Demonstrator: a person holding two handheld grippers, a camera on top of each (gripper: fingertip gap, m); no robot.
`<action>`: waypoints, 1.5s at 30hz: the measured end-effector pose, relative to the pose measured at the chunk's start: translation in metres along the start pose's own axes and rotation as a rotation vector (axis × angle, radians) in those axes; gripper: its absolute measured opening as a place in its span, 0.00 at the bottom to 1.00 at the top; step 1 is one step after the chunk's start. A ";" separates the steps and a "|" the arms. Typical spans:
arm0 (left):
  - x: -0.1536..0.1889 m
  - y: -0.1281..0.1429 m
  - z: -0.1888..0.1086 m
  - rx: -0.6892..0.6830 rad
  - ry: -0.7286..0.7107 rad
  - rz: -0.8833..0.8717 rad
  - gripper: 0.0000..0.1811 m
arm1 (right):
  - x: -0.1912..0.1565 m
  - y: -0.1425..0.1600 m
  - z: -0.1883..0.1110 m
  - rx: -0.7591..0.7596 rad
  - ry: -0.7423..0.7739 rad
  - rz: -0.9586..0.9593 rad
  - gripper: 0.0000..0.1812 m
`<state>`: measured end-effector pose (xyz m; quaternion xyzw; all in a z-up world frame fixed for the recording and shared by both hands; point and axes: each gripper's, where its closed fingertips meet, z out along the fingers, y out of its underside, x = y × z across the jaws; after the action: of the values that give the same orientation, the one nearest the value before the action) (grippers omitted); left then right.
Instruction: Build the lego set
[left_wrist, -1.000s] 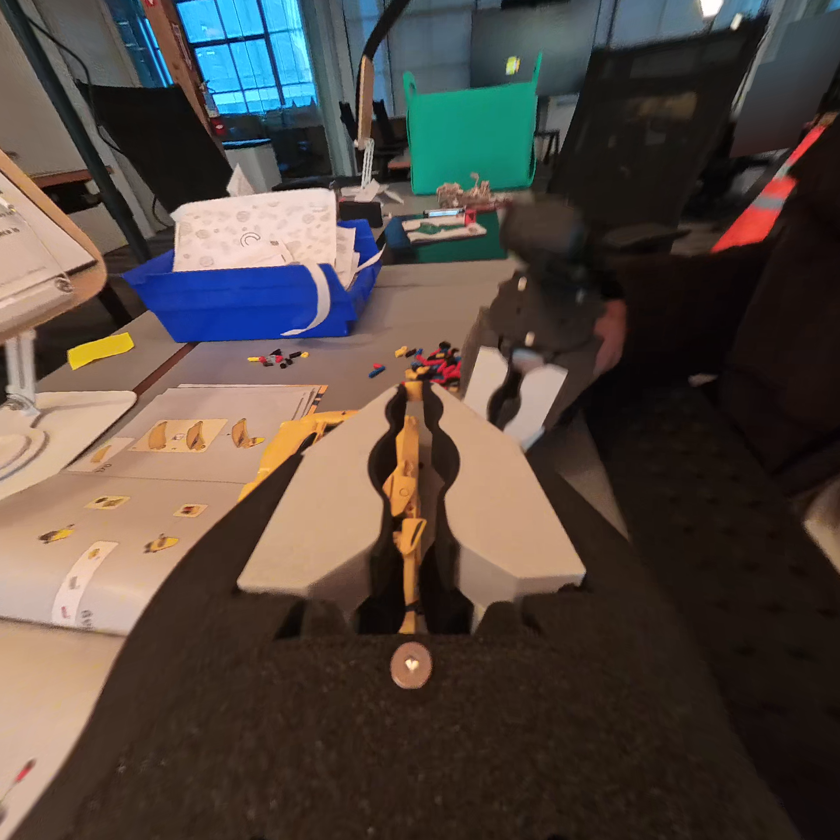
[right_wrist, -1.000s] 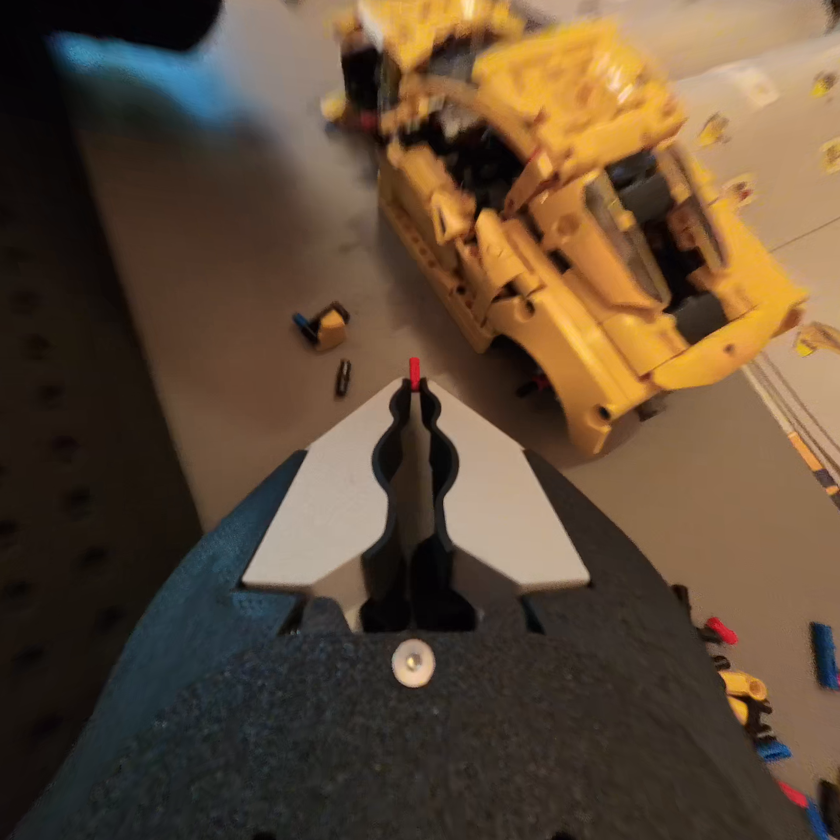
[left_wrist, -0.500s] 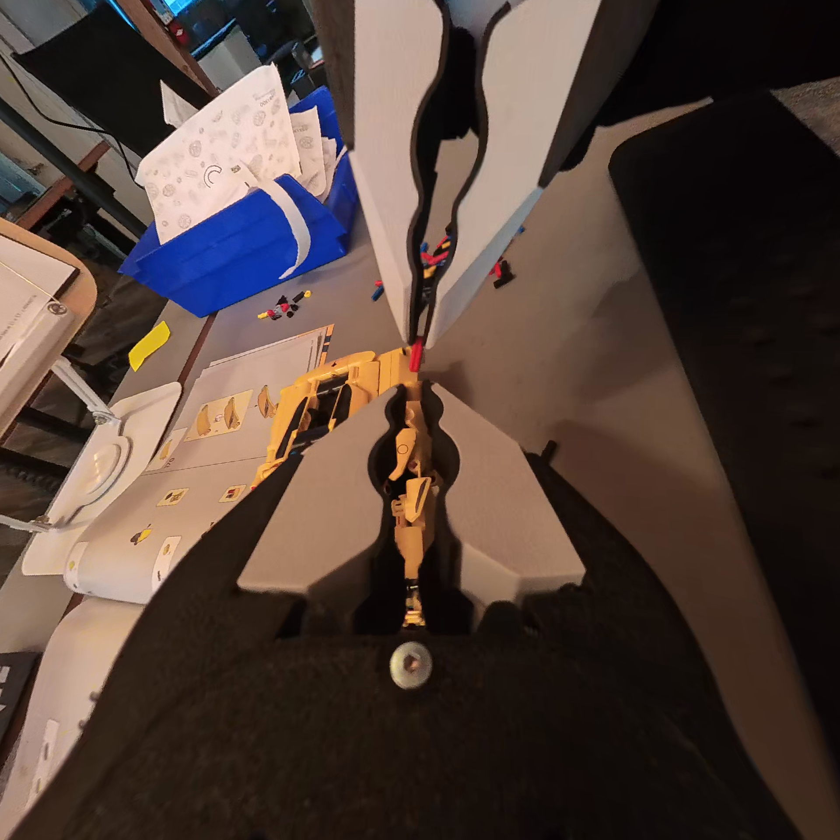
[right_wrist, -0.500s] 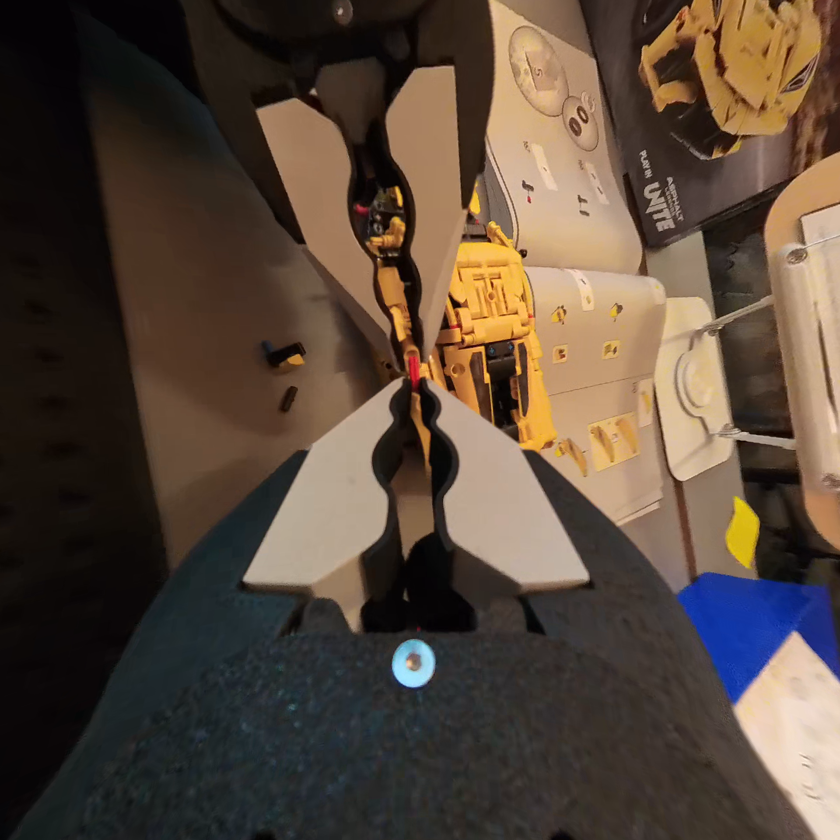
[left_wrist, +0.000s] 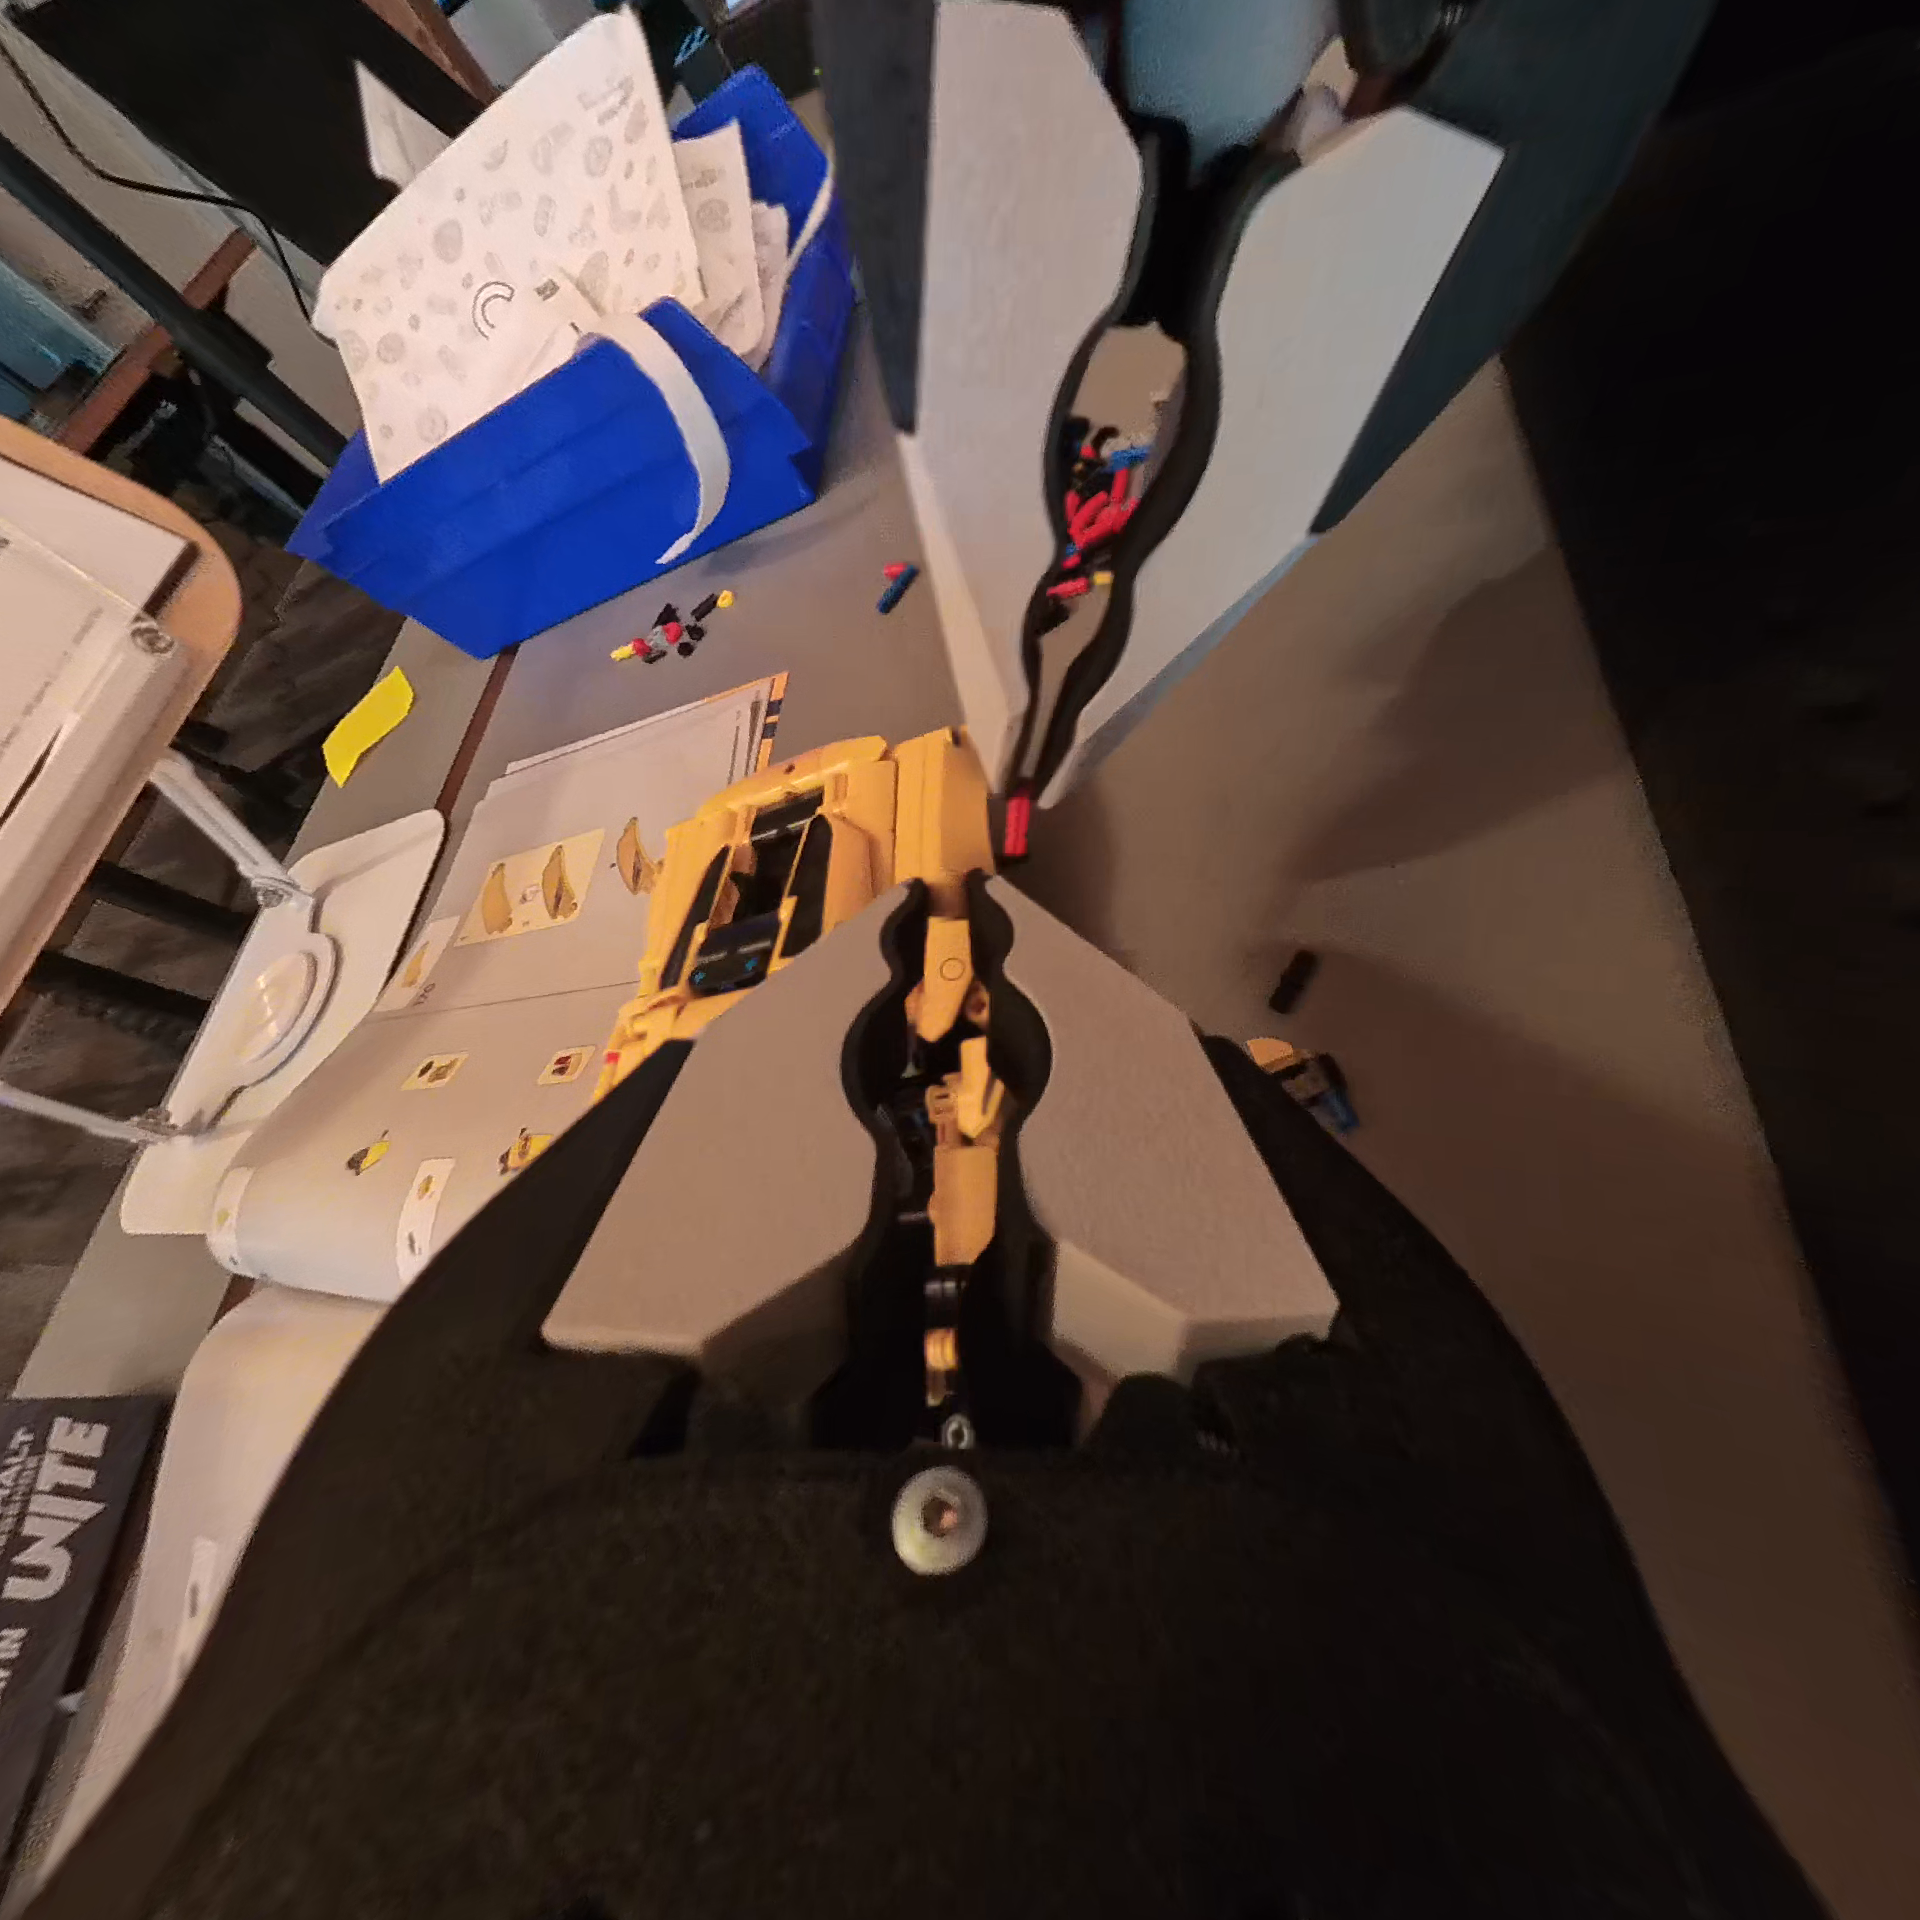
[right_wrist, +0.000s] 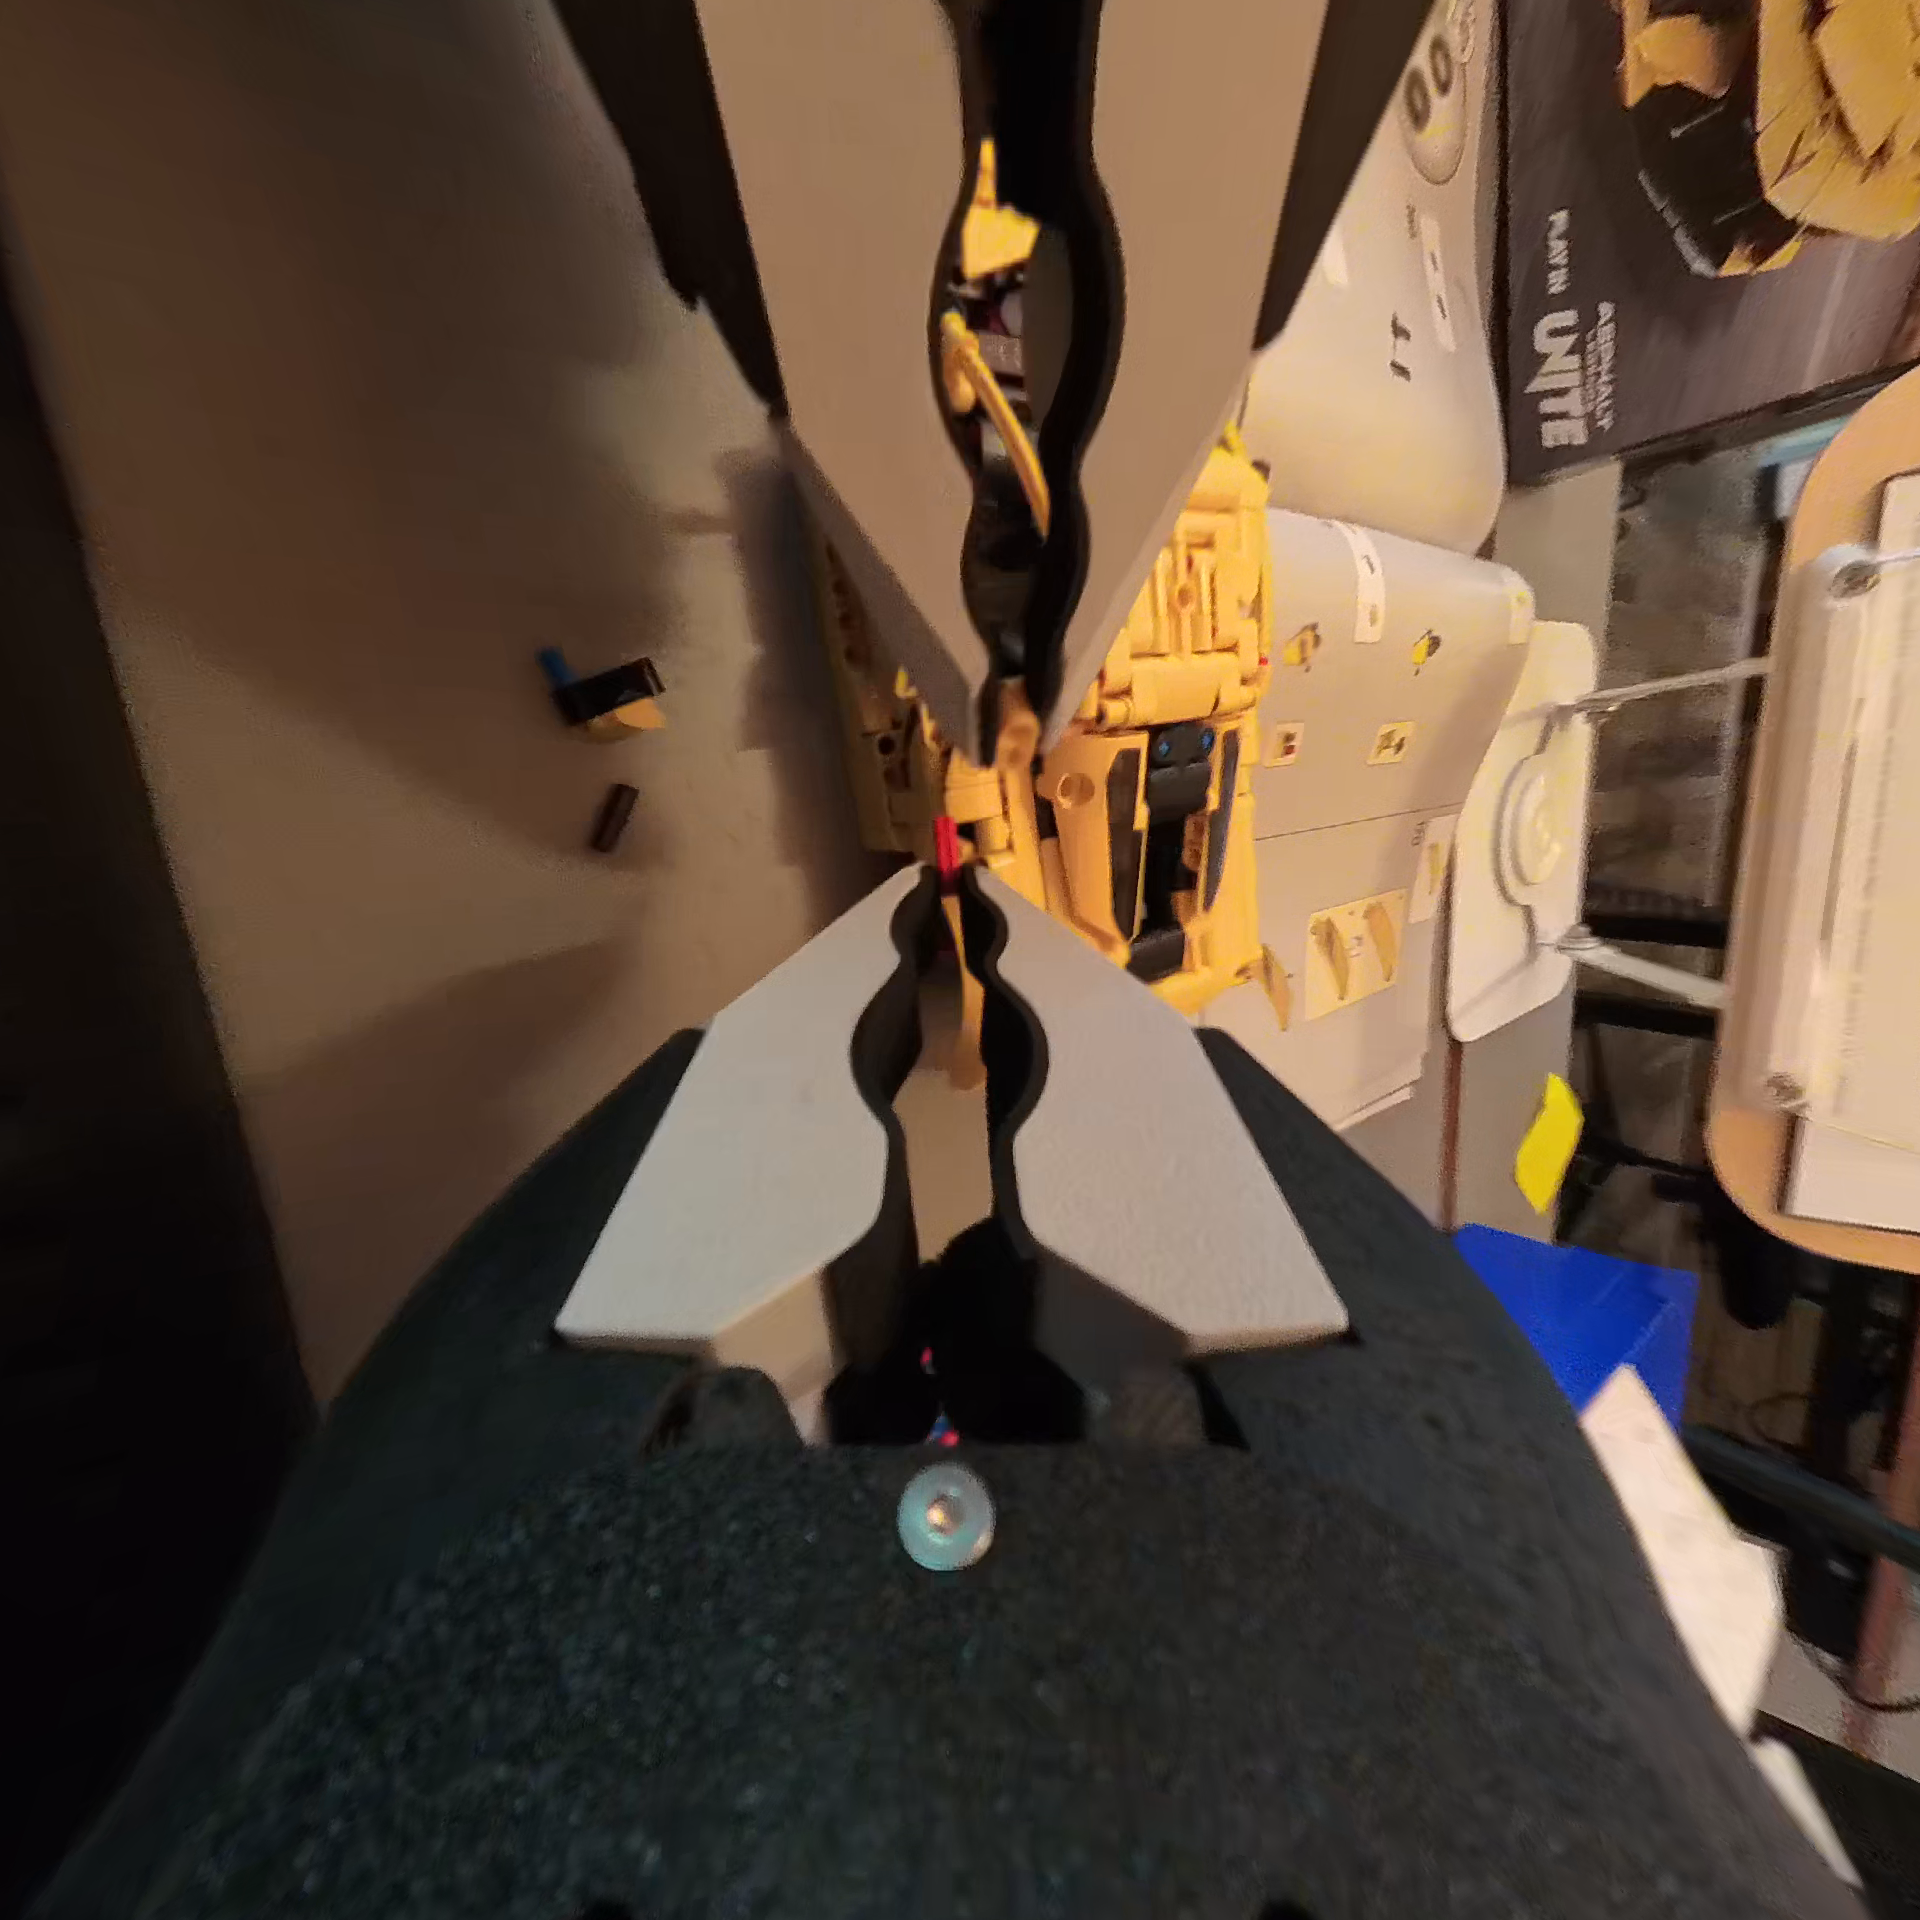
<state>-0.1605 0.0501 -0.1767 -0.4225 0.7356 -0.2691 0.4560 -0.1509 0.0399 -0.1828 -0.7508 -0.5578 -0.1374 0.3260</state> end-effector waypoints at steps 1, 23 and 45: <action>-0.002 -0.001 -0.001 0.008 -0.001 -0.017 0.04 | -0.003 0.004 0.000 0.006 -0.029 0.030 0.01; 0.008 0.008 0.007 -0.020 0.061 -0.084 0.04 | -0.064 0.069 0.018 0.240 -0.318 0.405 0.02; 0.014 0.008 0.009 -0.020 0.097 -0.095 0.04 | -0.059 0.067 0.023 0.258 -0.260 0.430 0.02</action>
<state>-0.1584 0.0417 -0.1931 -0.4480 0.7386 -0.3032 0.4023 -0.1127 -0.0001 -0.2564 -0.8156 -0.4356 0.1046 0.3662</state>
